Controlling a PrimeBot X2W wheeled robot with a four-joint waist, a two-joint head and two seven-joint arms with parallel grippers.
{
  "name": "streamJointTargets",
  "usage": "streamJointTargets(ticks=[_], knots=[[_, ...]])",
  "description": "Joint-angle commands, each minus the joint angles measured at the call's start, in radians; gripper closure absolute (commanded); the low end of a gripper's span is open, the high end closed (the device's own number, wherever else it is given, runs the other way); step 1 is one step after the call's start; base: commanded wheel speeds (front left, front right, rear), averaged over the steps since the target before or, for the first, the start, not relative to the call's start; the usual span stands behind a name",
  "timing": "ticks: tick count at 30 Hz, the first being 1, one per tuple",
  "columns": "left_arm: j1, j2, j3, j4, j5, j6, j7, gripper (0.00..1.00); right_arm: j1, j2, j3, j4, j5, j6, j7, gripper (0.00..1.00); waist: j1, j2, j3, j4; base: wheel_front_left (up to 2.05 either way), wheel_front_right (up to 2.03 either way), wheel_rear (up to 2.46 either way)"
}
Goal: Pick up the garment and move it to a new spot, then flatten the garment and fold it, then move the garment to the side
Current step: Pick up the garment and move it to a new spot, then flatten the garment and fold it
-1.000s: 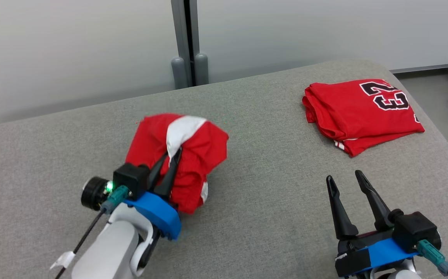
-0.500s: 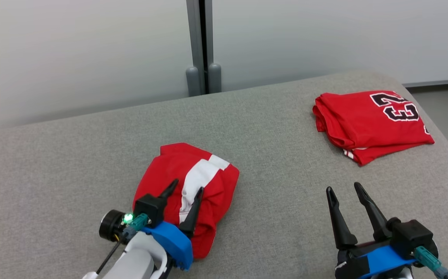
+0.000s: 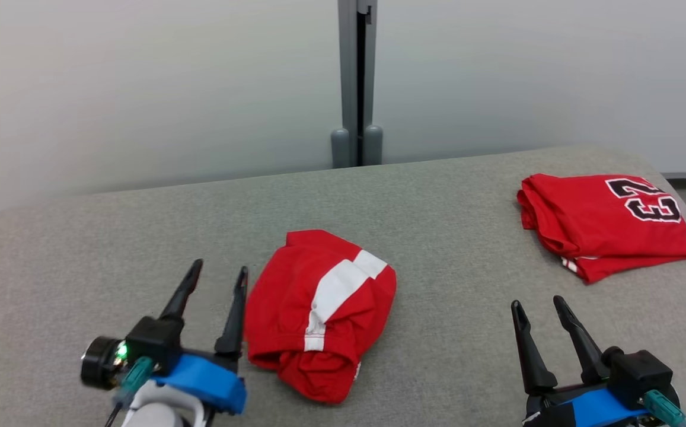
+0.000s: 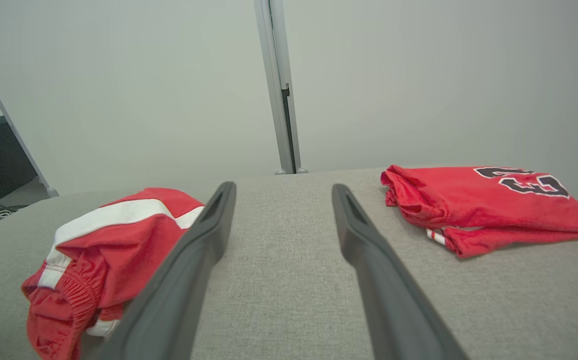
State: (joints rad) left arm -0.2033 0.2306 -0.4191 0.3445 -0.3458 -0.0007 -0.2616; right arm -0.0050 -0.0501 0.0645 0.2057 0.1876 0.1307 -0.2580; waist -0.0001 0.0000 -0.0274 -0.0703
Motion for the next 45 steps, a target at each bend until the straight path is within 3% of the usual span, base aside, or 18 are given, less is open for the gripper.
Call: streamJointTargets(ticks=[1, 6, 15, 25, 45], knots=[[0.043, 0.011, 0.031, -0.035, 0.018, 0.012, -0.004, 0.00, 0.011, -0.001, -0.003, 0.003, 0.008, 0.000, -0.006, 0.00, 0.0001, 0.0000, -0.003, 0.013, 0.00, 0.00, 0.00], [0.152, 0.022, 0.128, -0.140, 0.069, 0.025, -0.004, 0.00, 0.021, -0.001, -0.015, 0.008, 0.010, 0.000, -0.006, 0.00, 0.0001, 0.0000, -0.020, 0.053, 0.00, 0.00, 0.00], [0.293, -0.009, 0.250, -0.200, 0.111, 0.019, -0.004, 0.00, 0.056, -0.001, -0.024, 0.014, 0.004, 0.000, -0.007, 0.00, 0.0001, 0.0000, -0.058, 0.112, 0.00, 0.00, 0.00], [0.352, -0.051, 0.306, -0.191, 0.153, -0.021, -0.004, 0.00, 0.108, -0.001, -0.041, 0.029, -0.006, 0.000, -0.007, 0.00, 0.0001, 0.0000, -0.079, 0.142, 0.00, 0.00, 0.00], [0.331, -0.093, 0.357, -0.161, 0.210, -0.074, -0.004, 0.00, 0.097, -0.001, -0.035, 0.048, 0.002, 0.000, -0.004, 0.00, 0.0001, 0.0000, -0.069, 0.132, 0.00, 0.00, 0.00]])
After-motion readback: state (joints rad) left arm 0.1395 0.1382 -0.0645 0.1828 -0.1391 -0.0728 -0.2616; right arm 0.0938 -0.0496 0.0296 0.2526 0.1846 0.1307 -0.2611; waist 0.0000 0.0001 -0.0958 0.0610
